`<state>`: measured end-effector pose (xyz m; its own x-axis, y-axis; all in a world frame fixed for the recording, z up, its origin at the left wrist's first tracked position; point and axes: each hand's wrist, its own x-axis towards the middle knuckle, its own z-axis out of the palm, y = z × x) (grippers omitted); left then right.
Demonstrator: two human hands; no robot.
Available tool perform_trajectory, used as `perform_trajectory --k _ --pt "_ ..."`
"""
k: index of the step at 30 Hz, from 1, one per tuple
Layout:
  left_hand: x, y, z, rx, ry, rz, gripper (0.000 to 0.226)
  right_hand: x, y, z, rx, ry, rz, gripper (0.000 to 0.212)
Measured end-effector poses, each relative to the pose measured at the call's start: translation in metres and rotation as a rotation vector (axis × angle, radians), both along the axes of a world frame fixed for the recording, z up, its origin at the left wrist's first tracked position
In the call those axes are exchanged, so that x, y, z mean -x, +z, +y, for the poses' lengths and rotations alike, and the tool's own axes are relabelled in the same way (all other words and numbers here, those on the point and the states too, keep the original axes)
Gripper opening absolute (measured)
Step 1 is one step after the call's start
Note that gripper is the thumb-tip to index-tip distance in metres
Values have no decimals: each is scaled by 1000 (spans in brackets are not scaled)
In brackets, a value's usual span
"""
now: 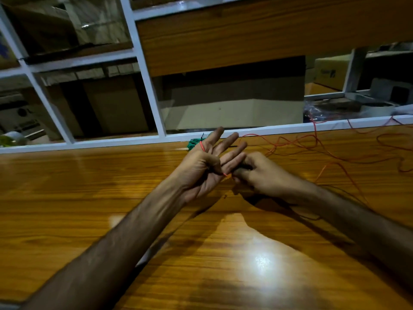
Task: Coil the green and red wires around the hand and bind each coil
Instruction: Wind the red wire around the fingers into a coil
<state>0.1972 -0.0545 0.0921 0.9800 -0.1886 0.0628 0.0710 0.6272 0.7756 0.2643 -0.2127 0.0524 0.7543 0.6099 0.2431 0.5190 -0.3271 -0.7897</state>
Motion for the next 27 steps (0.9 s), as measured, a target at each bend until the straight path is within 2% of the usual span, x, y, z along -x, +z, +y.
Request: perform_trajectory --k 2,4,8,11,14,16,18,23,24,25,27 --pt "-3 1 5 -72 101 16 112 15 10 -6 36 80 39 30" --pt "-4 1 10 -158 165 25 111 21 19 -8 110 99 19 24" --pt "-10 -5 19 -382 227 10 109 23 28 -14 401 71 -282 20" --pt "-10 -8 22 -590 211 -3 112 28 38 -20 477 66 -435 22" --pt "-7 -11 24 -617 112 43 107 30 50 -20 431 72 -561 19" --pt "-2 -12 20 -642 -11 52 93 29 57 -21 354 72 -602 17" --pt "4 -8 15 -739 -147 42 70 25 60 -22 288 59 -627 18" --pt "12 -11 15 -761 -433 107 56 25 62 -18 136 76 -617 27" --pt "11 -13 15 -819 -458 85 62 27 62 -17 101 86 -583 29" --pt "10 -16 16 -885 -480 86 78 27 62 -16 74 99 -546 27" --pt "8 -21 21 -833 -590 147 102 27 62 -15 26 139 -447 14"
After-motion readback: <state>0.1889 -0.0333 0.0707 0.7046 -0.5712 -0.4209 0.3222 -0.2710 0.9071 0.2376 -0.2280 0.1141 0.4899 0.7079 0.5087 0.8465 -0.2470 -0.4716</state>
